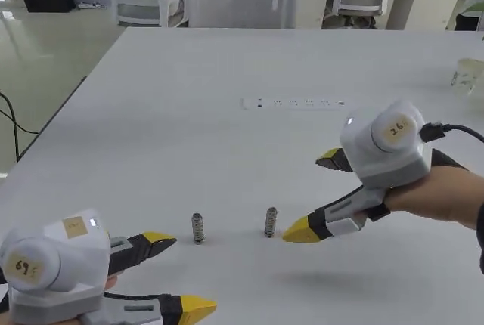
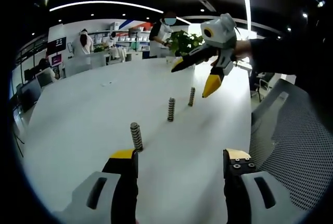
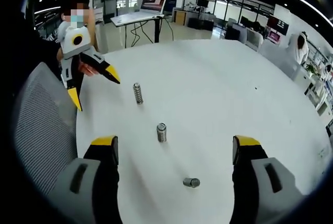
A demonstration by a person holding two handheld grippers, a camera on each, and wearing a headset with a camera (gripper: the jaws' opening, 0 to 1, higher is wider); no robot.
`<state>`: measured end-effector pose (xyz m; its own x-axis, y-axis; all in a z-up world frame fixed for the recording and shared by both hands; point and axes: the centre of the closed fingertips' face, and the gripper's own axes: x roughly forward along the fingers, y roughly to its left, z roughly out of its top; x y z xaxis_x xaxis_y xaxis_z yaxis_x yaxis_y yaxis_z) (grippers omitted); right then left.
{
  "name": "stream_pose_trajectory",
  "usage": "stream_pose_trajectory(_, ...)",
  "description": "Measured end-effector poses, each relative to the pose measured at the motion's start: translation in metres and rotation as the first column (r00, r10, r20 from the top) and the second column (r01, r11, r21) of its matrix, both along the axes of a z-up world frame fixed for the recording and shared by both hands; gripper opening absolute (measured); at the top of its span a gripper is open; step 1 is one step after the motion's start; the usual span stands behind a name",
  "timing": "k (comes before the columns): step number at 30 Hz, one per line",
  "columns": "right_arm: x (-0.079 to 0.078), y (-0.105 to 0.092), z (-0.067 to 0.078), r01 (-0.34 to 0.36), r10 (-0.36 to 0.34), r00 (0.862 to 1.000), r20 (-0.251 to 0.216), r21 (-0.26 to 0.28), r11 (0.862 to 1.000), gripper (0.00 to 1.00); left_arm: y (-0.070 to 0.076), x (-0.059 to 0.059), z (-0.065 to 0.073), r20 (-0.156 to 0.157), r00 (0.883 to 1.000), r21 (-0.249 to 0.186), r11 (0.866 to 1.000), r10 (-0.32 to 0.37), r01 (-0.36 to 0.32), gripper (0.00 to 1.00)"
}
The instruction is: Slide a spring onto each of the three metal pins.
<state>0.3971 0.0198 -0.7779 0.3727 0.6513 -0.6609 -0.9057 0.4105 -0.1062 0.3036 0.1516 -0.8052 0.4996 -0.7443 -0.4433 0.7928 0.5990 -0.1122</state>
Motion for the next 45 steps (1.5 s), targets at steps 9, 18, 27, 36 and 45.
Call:
stream_pose_trajectory(9, -0.009, -0.016, 0.012, 0.066, -0.069, 0.997, 0.031, 0.069, 0.995, 0.94, 0.004, -0.002, 0.002, 0.004, 1.000, 0.001, 1.000, 0.011, -0.011, 0.65)
stream_pose_trajectory(18, -0.018, -0.032, 0.011, 0.130, -0.135, 0.990, 0.033, 0.122, 0.984, 0.94, 0.003, -0.004, 0.005, 0.017, 1.000, -0.001, 1.000, 0.013, -0.013, 0.65)
stream_pose_trajectory(27, -0.029, -0.040, 0.006, 0.159, -0.166, 0.986, 0.029, 0.156, 0.975, 0.95, 0.010, -0.004, 0.010, 0.030, 0.999, -0.007, 0.999, 0.036, -0.036, 0.66)
stream_pose_trajectory(36, -0.042, -0.048, -0.002, 0.147, -0.155, 0.988, 0.024, 0.203, 0.968, 0.96, 0.013, -0.005, 0.014, 0.042, 0.998, -0.005, 0.999, 0.048, -0.048, 0.67)
stream_pose_trajectory(45, -0.052, -0.057, -0.015, 0.174, -0.177, 0.984, -0.008, 0.208, 0.963, 0.97, 0.014, -0.006, 0.017, 0.049, 0.997, -0.010, 0.998, 0.066, -0.066, 0.68)
